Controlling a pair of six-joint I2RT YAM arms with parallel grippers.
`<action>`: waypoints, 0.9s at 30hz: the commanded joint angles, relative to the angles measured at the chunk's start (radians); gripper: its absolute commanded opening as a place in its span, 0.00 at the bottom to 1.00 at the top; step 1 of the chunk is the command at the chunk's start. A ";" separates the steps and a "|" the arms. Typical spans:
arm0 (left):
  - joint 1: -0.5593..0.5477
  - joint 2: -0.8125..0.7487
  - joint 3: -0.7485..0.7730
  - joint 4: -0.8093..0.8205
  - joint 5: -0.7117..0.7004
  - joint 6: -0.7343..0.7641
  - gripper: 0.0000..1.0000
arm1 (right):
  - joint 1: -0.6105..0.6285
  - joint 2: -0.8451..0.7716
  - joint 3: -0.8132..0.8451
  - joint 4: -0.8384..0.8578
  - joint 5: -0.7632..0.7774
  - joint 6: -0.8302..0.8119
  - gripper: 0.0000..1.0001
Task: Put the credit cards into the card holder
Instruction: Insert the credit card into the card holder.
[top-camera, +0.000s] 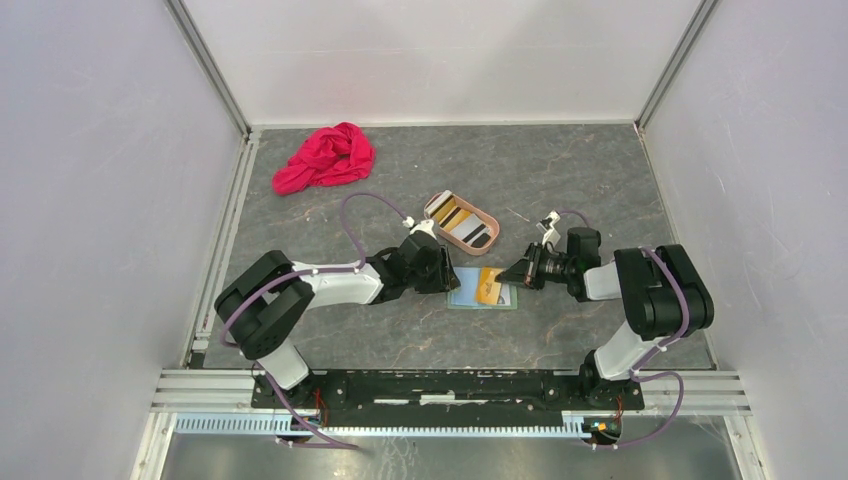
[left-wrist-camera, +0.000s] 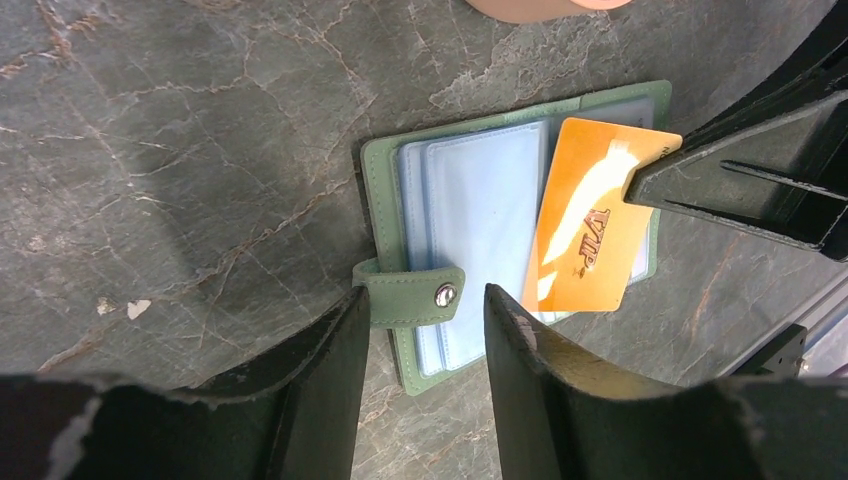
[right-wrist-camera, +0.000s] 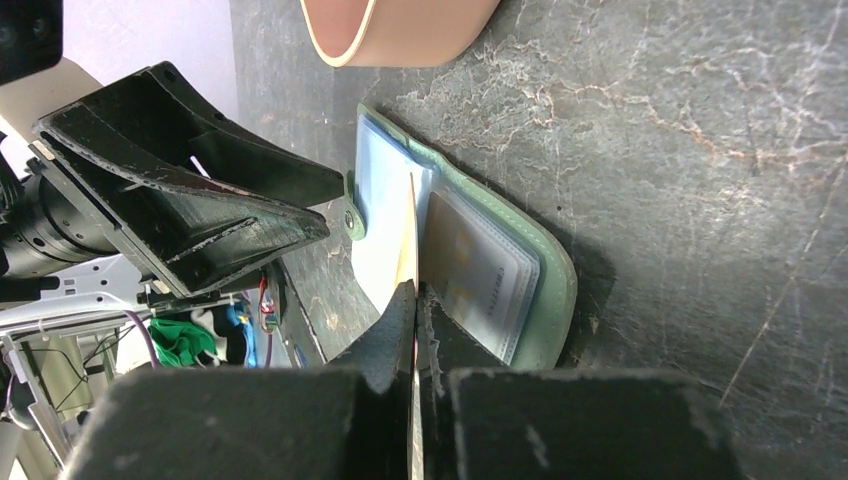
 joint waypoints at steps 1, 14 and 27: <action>-0.009 0.024 0.023 -0.010 0.043 0.030 0.52 | 0.013 0.014 0.029 -0.008 0.014 -0.016 0.00; -0.009 0.023 0.023 -0.010 0.036 0.028 0.52 | 0.022 -0.007 0.034 -0.118 0.097 -0.073 0.00; -0.009 0.032 0.028 -0.001 0.064 0.043 0.51 | 0.047 0.007 0.062 -0.154 0.116 -0.053 0.00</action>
